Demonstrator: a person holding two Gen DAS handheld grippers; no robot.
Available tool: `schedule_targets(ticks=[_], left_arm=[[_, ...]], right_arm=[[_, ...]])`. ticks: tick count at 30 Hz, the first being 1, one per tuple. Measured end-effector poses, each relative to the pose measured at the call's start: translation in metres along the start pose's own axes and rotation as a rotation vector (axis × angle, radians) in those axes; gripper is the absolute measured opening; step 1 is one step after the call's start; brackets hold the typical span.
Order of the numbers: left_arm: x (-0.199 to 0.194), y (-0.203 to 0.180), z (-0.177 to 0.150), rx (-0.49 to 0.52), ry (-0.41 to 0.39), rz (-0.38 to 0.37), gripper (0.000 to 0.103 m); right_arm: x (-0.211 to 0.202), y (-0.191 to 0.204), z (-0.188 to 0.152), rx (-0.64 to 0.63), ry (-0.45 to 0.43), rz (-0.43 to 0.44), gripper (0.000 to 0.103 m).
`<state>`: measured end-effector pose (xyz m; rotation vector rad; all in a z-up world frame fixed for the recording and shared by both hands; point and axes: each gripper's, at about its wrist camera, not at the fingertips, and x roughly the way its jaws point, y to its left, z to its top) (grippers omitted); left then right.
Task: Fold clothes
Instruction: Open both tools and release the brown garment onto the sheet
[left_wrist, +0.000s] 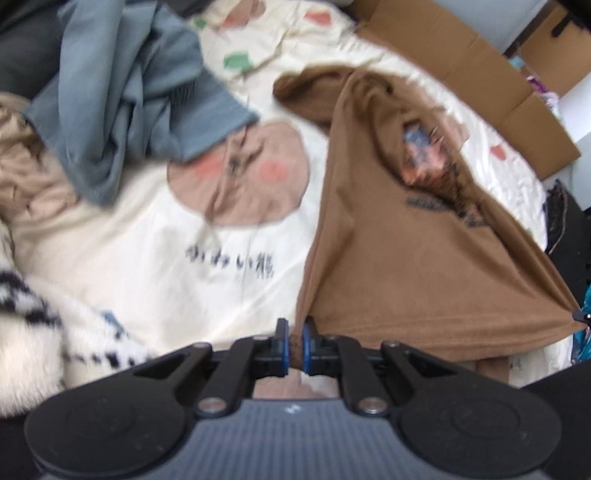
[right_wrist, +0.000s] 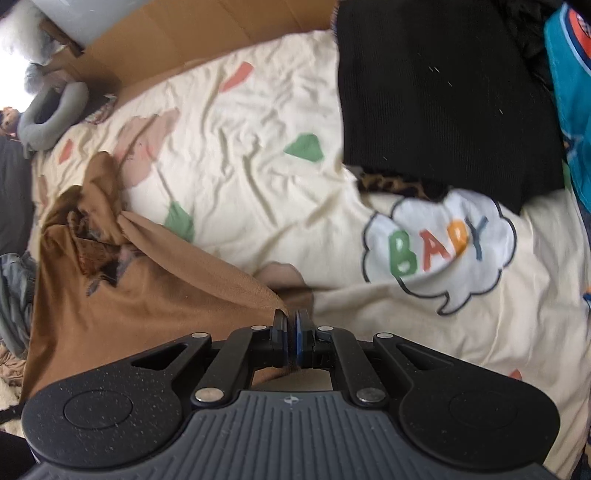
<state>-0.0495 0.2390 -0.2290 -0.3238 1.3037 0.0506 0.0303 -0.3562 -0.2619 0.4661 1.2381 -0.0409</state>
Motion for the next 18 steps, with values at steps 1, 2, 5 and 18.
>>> schedule_targets(ticks=[1, 2, 5, 18], left_arm=[[0.003, 0.0, 0.0, 0.0, 0.017, 0.018, 0.008], [0.006, 0.0, 0.001, 0.003, 0.028, 0.045, 0.008], [0.006, 0.005, 0.007, -0.011, 0.027, 0.065, 0.015], [0.013, 0.001, 0.071, 0.063, -0.073, 0.074, 0.043]], right_arm=[[0.001, -0.003, -0.001, 0.015, 0.0, -0.005, 0.006], [0.002, -0.005, -0.001, 0.028, -0.004, -0.014, 0.007], [0.001, -0.013, 0.002, 0.05, -0.014, -0.033, 0.011], [0.019, 0.02, 0.04, -0.014, -0.069, 0.007, 0.029]])
